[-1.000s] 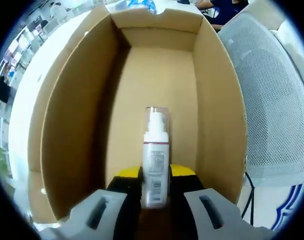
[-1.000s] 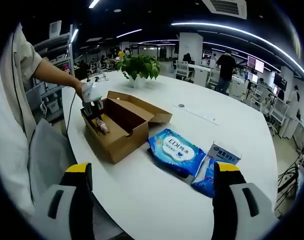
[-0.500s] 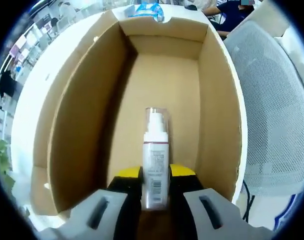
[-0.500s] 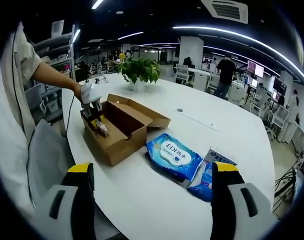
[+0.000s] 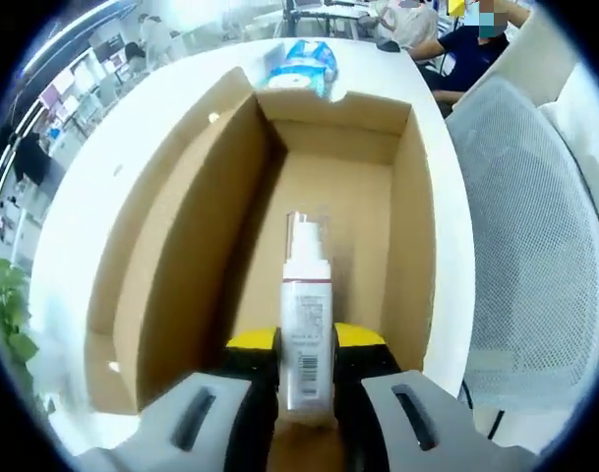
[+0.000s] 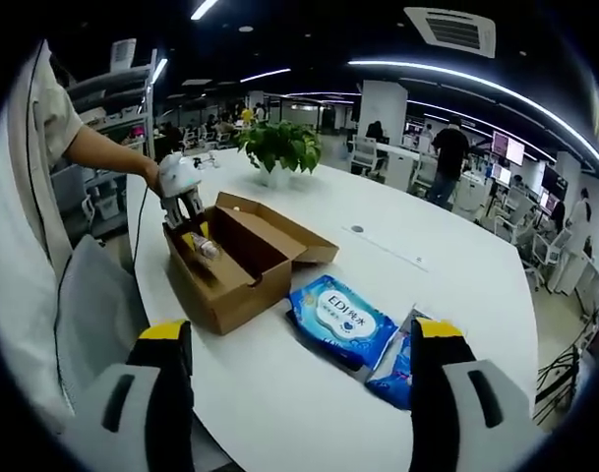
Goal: Operate the shoe box by opening the lid, removing the specified soft item, and placing it in the target area until the item is outside and the box remains undamaged.
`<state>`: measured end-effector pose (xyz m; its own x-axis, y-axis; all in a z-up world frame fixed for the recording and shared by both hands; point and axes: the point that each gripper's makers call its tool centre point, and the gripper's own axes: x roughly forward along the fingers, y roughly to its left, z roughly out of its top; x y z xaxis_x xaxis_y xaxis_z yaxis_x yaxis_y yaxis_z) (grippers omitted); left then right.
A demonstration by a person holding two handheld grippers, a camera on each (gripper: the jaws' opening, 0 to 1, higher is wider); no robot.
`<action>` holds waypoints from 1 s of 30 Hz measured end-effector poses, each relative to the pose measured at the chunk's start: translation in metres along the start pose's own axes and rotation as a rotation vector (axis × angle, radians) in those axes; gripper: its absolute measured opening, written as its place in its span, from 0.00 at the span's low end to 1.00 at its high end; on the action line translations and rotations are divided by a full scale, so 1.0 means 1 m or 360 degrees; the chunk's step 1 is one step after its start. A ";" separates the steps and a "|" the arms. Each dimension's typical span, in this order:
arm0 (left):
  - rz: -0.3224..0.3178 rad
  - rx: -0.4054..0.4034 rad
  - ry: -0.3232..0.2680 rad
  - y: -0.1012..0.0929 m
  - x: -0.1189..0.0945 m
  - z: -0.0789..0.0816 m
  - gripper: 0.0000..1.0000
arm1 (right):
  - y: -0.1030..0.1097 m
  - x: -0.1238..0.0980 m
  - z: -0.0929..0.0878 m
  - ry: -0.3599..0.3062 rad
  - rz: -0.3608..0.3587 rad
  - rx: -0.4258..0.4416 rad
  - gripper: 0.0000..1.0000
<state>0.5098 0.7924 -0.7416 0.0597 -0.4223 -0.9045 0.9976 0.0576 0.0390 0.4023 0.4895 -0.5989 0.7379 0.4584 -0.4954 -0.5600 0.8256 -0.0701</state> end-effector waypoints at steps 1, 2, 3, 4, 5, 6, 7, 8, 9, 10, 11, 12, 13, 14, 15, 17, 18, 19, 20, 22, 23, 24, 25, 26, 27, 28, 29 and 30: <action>0.0008 0.0000 -0.0013 0.000 -0.002 0.002 0.17 | 0.000 0.000 0.001 -0.0004 0.0002 -0.0008 0.86; 0.0016 -0.0003 -0.0028 0.001 -0.006 0.005 0.17 | 0.000 0.001 0.002 -0.0006 0.0003 -0.0011 0.86; 0.0023 -0.0004 -0.0041 0.001 -0.008 0.008 0.17 | 0.001 0.001 0.004 -0.0010 0.0006 -0.0016 0.86; 0.0028 -0.0006 -0.0054 0.001 -0.010 0.010 0.17 | 0.001 0.002 0.004 -0.0014 0.0009 -0.0019 0.86; 0.0037 -0.0009 -0.0072 0.000 -0.014 0.014 0.17 | 0.001 0.002 0.006 -0.0019 0.0011 -0.0028 0.85; 0.0045 -0.0012 -0.0086 -0.001 -0.018 0.018 0.17 | 0.001 0.003 0.007 -0.0020 0.0013 -0.0032 0.85; 0.0053 -0.0008 -0.0098 0.000 -0.019 0.020 0.17 | 0.002 0.004 0.008 -0.0023 0.0017 -0.0040 0.84; 0.0060 -0.0009 -0.0116 0.001 -0.022 0.024 0.17 | 0.002 0.004 0.009 -0.0027 0.0018 -0.0044 0.84; 0.0064 -0.0010 -0.0131 0.000 -0.024 0.027 0.17 | 0.003 0.005 0.010 -0.0031 0.0022 -0.0048 0.84; 0.0068 -0.0007 -0.0143 -0.001 -0.026 0.030 0.17 | 0.004 0.006 0.012 -0.0038 0.0029 -0.0054 0.83; 0.0075 0.0002 -0.0162 -0.002 -0.029 0.034 0.17 | 0.004 0.006 0.013 -0.0042 0.0031 -0.0058 0.83; 0.0079 0.0007 -0.0174 -0.002 -0.031 0.037 0.17 | 0.006 0.007 0.015 -0.0048 0.0037 -0.0067 0.82; 0.0085 0.0018 -0.0193 -0.004 -0.035 0.043 0.17 | 0.006 0.008 0.015 -0.0051 0.0039 -0.0070 0.82; 0.0085 0.0025 -0.0205 -0.005 -0.037 0.046 0.17 | 0.007 0.009 0.017 -0.0058 0.0047 -0.0074 0.81; 0.0085 0.0031 -0.0216 -0.006 -0.039 0.050 0.17 | 0.008 0.009 0.018 -0.0062 0.0054 -0.0078 0.80; 0.0085 0.0056 -0.0242 -0.009 -0.044 0.058 0.17 | 0.012 0.011 0.022 -0.0077 0.0074 -0.0095 0.78; 0.0085 0.0065 -0.0252 -0.010 -0.046 0.062 0.17 | 0.015 0.012 0.025 -0.0083 0.0085 -0.0105 0.77; 0.0086 0.0075 -0.0267 -0.013 -0.048 0.066 0.17 | 0.016 0.013 0.026 -0.0089 0.0090 -0.0112 0.76; 0.0083 0.0080 -0.0279 -0.015 -0.050 0.070 0.17 | 0.017 0.014 0.028 -0.0096 0.0096 -0.0116 0.74; 0.0079 0.0099 -0.0312 -0.019 -0.055 0.079 0.17 | 0.022 0.016 0.032 -0.0110 0.0118 -0.0130 0.71; 0.0075 0.0107 -0.0326 -0.021 -0.057 0.083 0.17 | 0.024 0.017 0.034 -0.0118 0.0125 -0.0136 0.70; 0.0068 0.0115 -0.0348 -0.024 -0.059 0.089 0.17 | 0.025 0.018 0.035 -0.0124 0.0134 -0.0141 0.69; 0.0064 0.0123 -0.0359 -0.025 -0.061 0.093 0.17 | 0.027 0.019 0.037 -0.0128 0.0146 -0.0148 0.67; 0.0064 0.0134 -0.0372 -0.028 -0.063 0.098 0.17 | 0.029 0.020 0.038 -0.0133 0.0152 -0.0156 0.66; 0.0064 0.0147 -0.0380 -0.030 -0.064 0.102 0.17 | 0.030 0.021 0.040 -0.0141 0.0158 -0.0165 0.65; 0.0063 0.0167 -0.0390 -0.033 -0.066 0.107 0.17 | 0.032 0.022 0.041 -0.0143 0.0165 -0.0168 0.64; 0.0060 0.0179 -0.0399 -0.035 -0.067 0.110 0.17 | 0.034 0.022 0.042 -0.0146 0.0176 -0.0173 0.64; 0.0057 0.0192 -0.0411 -0.038 -0.069 0.115 0.17 | 0.036 0.023 0.044 -0.0151 0.0185 -0.0181 0.63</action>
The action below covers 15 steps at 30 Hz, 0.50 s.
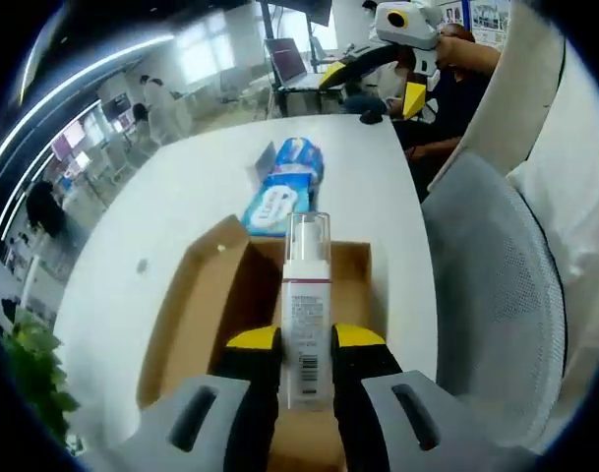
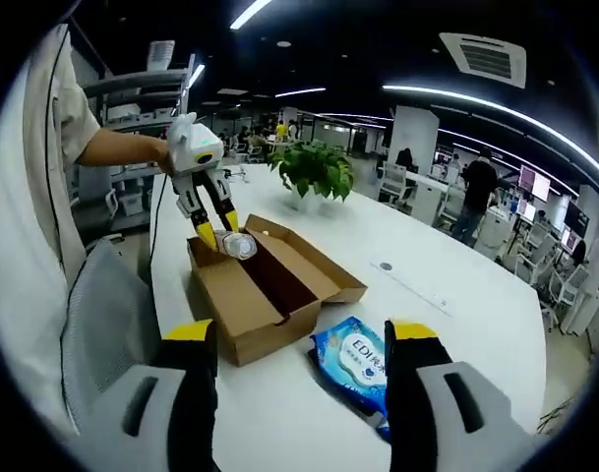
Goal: Operate the shoe box by opening the lid, removing the specified soft item, and placing it in the target area until the item is outside and the box remains undamaged.
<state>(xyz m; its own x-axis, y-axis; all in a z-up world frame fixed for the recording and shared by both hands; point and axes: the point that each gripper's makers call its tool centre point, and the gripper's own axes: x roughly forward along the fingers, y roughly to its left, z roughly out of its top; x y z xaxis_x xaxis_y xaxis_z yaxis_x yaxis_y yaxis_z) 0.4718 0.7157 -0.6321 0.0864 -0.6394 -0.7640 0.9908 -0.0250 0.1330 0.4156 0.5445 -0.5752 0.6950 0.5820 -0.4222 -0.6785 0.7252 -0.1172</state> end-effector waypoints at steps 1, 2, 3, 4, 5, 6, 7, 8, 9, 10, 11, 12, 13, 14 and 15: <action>-0.0003 0.0007 -0.0008 0.000 0.000 0.002 0.17 | 0.001 0.001 0.001 -0.0003 0.0007 -0.0005 0.62; -0.0007 0.0018 -0.0020 -0.002 0.000 0.006 0.17 | 0.003 0.002 0.002 -0.0005 0.0017 -0.0013 0.62; -0.0009 0.0021 -0.0026 -0.002 0.000 0.007 0.17 | 0.004 0.003 0.002 -0.0008 0.0024 -0.0018 0.61; -0.0014 0.0027 -0.0036 -0.003 0.000 0.010 0.17 | 0.005 0.003 0.003 -0.0010 0.0027 -0.0021 0.60; -0.0021 0.0034 -0.0047 -0.006 0.001 0.014 0.17 | 0.006 0.004 0.004 -0.0013 0.0036 -0.0024 0.59; -0.0029 0.0041 -0.0057 -0.009 0.001 0.017 0.17 | 0.008 0.005 0.005 -0.0015 0.0045 -0.0028 0.59; -0.0032 0.0044 -0.0061 -0.010 0.001 0.020 0.17 | 0.009 0.006 0.005 -0.0017 0.0051 -0.0033 0.58; -0.0038 0.0052 -0.0068 -0.013 0.001 0.023 0.17 | 0.010 0.007 0.006 -0.0020 0.0059 -0.0037 0.57; -0.0043 0.0058 -0.0073 -0.014 0.001 0.025 0.17 | 0.011 0.007 0.007 -0.0023 0.0066 -0.0040 0.57; -0.0047 0.0061 -0.0078 -0.015 0.001 0.026 0.17 | 0.013 0.008 0.008 -0.0027 0.0074 -0.0046 0.56; -0.0054 0.0068 -0.0088 -0.016 0.002 0.028 0.17 | 0.014 0.009 0.008 -0.0029 0.0078 -0.0050 0.56; -0.0058 0.0071 -0.0096 -0.017 0.002 0.030 0.17 | 0.015 0.009 0.010 -0.0032 0.0084 -0.0055 0.55; -0.0061 0.0073 -0.0102 -0.018 0.002 0.033 0.17 | 0.016 0.010 0.010 -0.0034 0.0089 -0.0059 0.54; -0.0064 0.0078 -0.0110 -0.019 0.003 0.035 0.17 | 0.017 0.011 0.011 -0.0037 0.0095 -0.0062 0.54; -0.0070 0.0080 -0.0115 -0.020 0.003 0.037 0.17 | 0.018 0.011 0.012 -0.0040 0.0106 -0.0066 0.53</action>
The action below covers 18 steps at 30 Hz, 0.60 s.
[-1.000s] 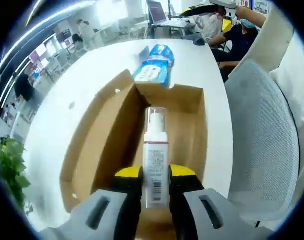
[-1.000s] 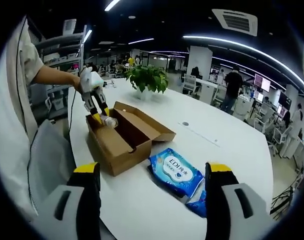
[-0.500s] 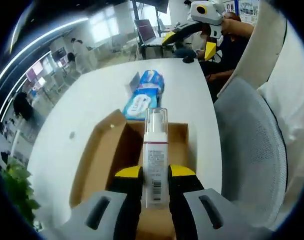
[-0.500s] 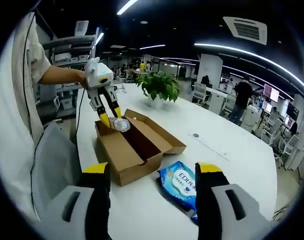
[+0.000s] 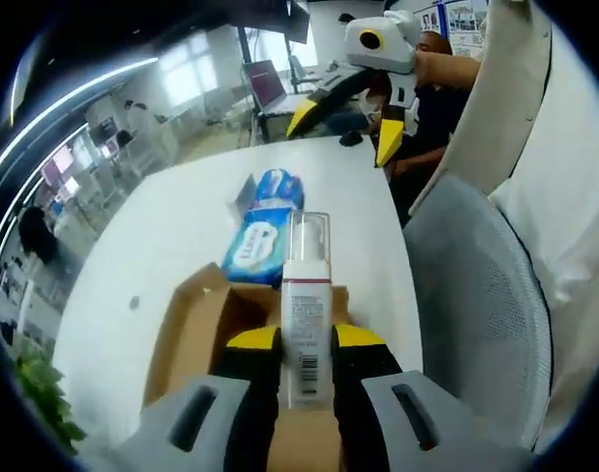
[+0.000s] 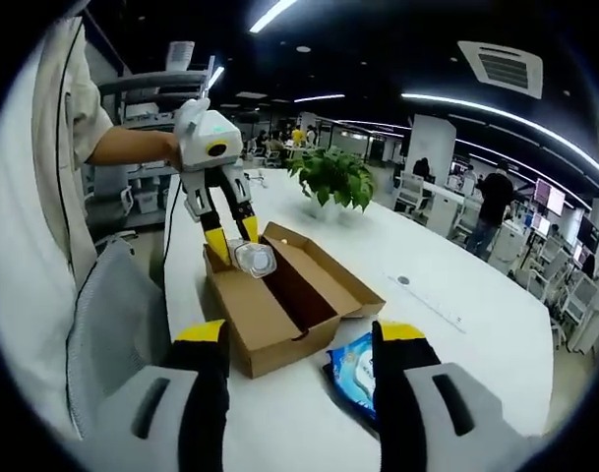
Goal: Operate the shoe box by opening the lid, removing the specified soft item, and placing it in the target area until the item is outside and the box remains undamaged.
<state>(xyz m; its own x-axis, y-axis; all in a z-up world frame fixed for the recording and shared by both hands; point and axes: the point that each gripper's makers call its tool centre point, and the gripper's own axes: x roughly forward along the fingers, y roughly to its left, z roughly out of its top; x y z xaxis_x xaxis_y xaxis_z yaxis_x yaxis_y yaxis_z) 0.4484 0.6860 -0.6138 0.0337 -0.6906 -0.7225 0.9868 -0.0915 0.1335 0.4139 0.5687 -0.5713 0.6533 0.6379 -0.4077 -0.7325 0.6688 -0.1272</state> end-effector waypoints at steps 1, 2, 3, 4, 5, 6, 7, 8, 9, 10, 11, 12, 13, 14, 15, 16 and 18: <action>-0.0004 0.0011 -0.0010 -0.001 0.001 0.003 0.17 | 0.001 0.001 0.001 0.0000 0.0006 -0.0005 0.52; -0.0007 0.0019 -0.0017 -0.002 0.002 0.005 0.17 | 0.002 0.002 0.002 -0.0002 0.0015 -0.0012 0.52; -0.0012 0.0029 -0.0026 -0.003 0.003 0.008 0.17 | 0.004 0.003 0.002 -0.0003 0.0023 -0.0015 0.51; -0.0017 0.0036 -0.0034 -0.003 0.003 0.010 0.17 | 0.005 0.003 0.003 -0.0004 0.0033 -0.0018 0.50; -0.0022 0.0040 -0.0040 -0.004 0.004 0.012 0.17 | 0.007 0.004 0.004 -0.0005 0.0042 -0.0023 0.50; -0.0028 0.0048 -0.0044 -0.005 0.005 0.014 0.17 | 0.009 0.006 0.005 -0.0006 0.0053 -0.0030 0.50; -0.0033 0.0056 -0.0049 -0.006 0.006 0.016 0.17 | 0.010 0.007 0.006 -0.0008 0.0061 -0.0034 0.49; -0.0038 0.0062 -0.0055 -0.006 0.008 0.018 0.17 | 0.013 0.008 0.007 -0.0010 0.0075 -0.0039 0.48; -0.0042 0.0065 -0.0056 -0.007 0.008 0.019 0.17 | 0.013 0.008 0.008 -0.0011 0.0079 -0.0040 0.48; -0.0053 0.0082 -0.0063 -0.008 0.009 0.021 0.17 | 0.017 0.010 0.009 -0.0016 0.0102 -0.0053 0.47; -0.0060 0.0087 -0.0065 -0.009 0.010 0.022 0.17 | 0.018 0.010 0.010 -0.0018 0.0109 -0.0058 0.46; -0.0070 0.0098 -0.0069 -0.010 0.011 0.022 0.17 | 0.020 0.011 0.010 -0.0019 0.0117 -0.0062 0.45; -0.0075 0.0106 -0.0072 -0.010 0.011 0.023 0.17 | 0.022 0.013 0.011 -0.0021 0.0130 -0.0068 0.45; -0.0082 0.0109 -0.0075 -0.011 0.011 0.023 0.17 | 0.023 0.014 0.011 -0.0021 0.0139 -0.0074 0.44; -0.0090 0.0114 -0.0078 -0.012 0.012 0.023 0.17 | 0.025 0.015 0.012 -0.0020 0.0153 -0.0083 0.43; -0.0101 0.0125 -0.0081 -0.013 0.013 0.024 0.17 | 0.027 0.016 0.012 -0.0020 0.0162 -0.0090 0.42; -0.0113 0.0136 -0.0078 -0.014 0.014 0.025 0.17 | 0.030 0.017 0.013 -0.0020 0.0181 -0.0101 0.40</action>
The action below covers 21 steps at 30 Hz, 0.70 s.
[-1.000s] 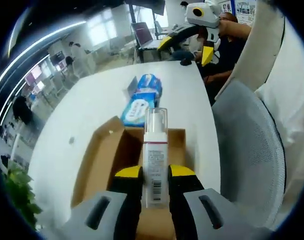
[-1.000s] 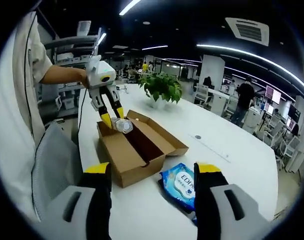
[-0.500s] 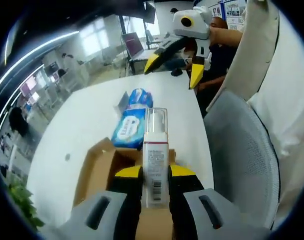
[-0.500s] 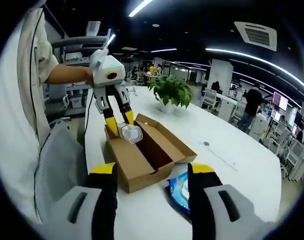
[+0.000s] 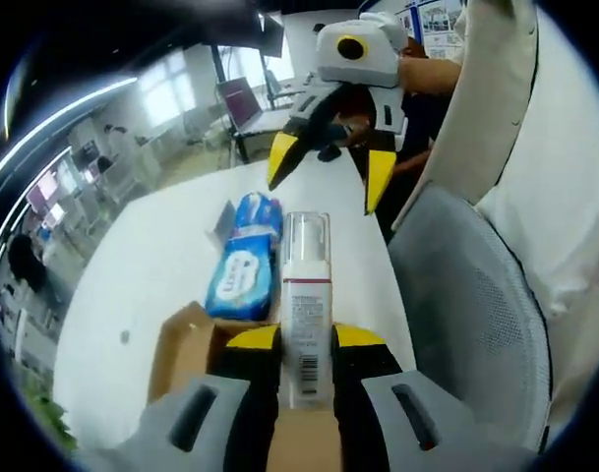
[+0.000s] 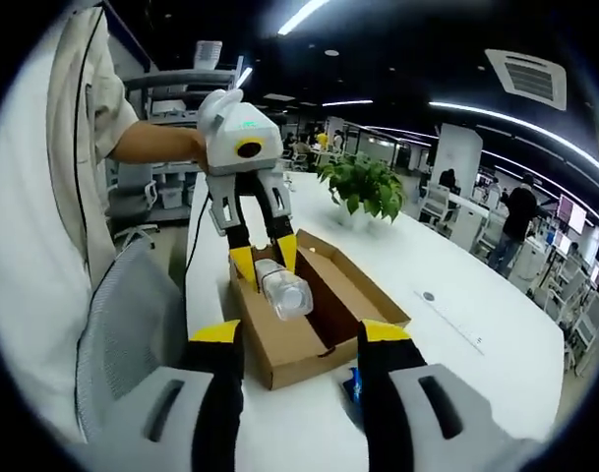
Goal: Operate the shoe box by opening the lid, removing the specified soft item, and placing it in the target area until the item is outside and the box remains undamaged.
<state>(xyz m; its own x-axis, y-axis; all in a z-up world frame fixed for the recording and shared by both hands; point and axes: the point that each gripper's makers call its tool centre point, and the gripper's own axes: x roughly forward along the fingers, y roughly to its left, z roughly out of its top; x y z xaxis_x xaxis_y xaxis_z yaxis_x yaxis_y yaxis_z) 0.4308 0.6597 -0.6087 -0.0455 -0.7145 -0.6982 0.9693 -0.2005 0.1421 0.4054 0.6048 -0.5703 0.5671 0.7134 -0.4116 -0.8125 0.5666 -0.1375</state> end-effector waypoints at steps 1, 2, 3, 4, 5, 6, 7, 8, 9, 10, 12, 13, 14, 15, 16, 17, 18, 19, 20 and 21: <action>-0.0006 0.0006 0.0002 -0.001 0.001 0.000 0.17 | 0.001 0.001 0.001 0.0001 0.0012 -0.0005 0.39; -0.0012 0.0011 0.0001 -0.001 0.001 0.001 0.17 | 0.002 0.002 0.001 0.0001 0.0017 -0.0008 0.39; -0.0020 0.0014 0.0000 -0.002 0.002 0.001 0.17 | 0.004 0.003 0.002 0.0002 0.0032 -0.0020 0.38; -0.0027 0.0019 0.0000 -0.003 0.002 0.001 0.17 | 0.005 0.004 0.002 0.0002 0.0036 -0.0023 0.37; -0.0036 0.0027 -0.0003 -0.003 0.003 0.002 0.17 | 0.006 0.005 0.002 0.0004 0.0050 -0.0029 0.36; -0.0041 0.0031 -0.0003 -0.004 0.003 0.003 0.17 | 0.008 0.005 0.003 0.0006 0.0059 -0.0037 0.35; -0.0047 0.0036 -0.0004 -0.005 0.004 0.003 0.17 | 0.009 0.006 0.003 0.0005 0.0066 -0.0047 0.34; -0.0059 0.0041 -0.0008 -0.006 0.005 0.004 0.17 | 0.010 0.006 0.004 0.0004 0.0078 -0.0051 0.32; -0.0071 0.0048 -0.0011 -0.007 0.005 0.005 0.17 | 0.011 0.007 0.004 0.0004 0.0088 -0.0057 0.31; -0.0081 0.0056 -0.0015 -0.009 0.006 0.006 0.17 | 0.013 0.008 0.005 0.0007 0.0101 -0.0070 0.30; -0.0098 0.0068 -0.0020 -0.011 0.007 0.009 0.17 | 0.016 0.009 0.005 0.0010 0.0122 -0.0089 0.27; -0.0105 0.0076 -0.0024 -0.012 0.008 0.010 0.17 | 0.017 0.009 0.005 0.0013 0.0131 -0.0097 0.27; -0.0112 0.0078 -0.0028 -0.013 0.008 0.010 0.17 | 0.018 0.010 0.005 0.0017 0.0136 -0.0108 0.26; -0.0120 0.0085 -0.0034 -0.014 0.008 0.012 0.17 | 0.018 0.010 0.005 0.0019 0.0140 -0.0114 0.26; -0.0124 0.0091 -0.0041 -0.015 0.009 0.013 0.17 | 0.019 0.011 0.005 0.0021 0.0148 -0.0123 0.25; -0.0128 0.0093 -0.0047 -0.016 0.009 0.014 0.17 | 0.020 0.011 0.005 0.0024 0.0154 -0.0128 0.24; -0.0133 0.0099 -0.0053 -0.016 0.009 0.016 0.17 | 0.020 0.011 0.005 0.0027 0.0159 -0.0140 0.23; -0.0137 0.0104 -0.0058 -0.017 0.010 0.016 0.17 | 0.021 0.011 0.005 0.0028 0.0164 -0.0144 0.22; -0.0143 0.0106 -0.0065 -0.017 0.010 0.018 0.17 | 0.022 0.011 0.005 0.0032 0.0169 -0.0150 0.20; -0.0146 0.0108 -0.0068 -0.018 0.010 0.018 0.17 | 0.022 0.012 0.005 0.0032 0.0168 -0.0162 0.19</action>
<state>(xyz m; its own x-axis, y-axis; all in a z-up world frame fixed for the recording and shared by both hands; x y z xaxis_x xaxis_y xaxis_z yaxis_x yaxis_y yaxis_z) 0.4089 0.6441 -0.6052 -0.1447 -0.7189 -0.6799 0.9422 -0.3099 0.1272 0.3952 0.6279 -0.5733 0.4758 0.7579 -0.4464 -0.8775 0.4434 -0.1826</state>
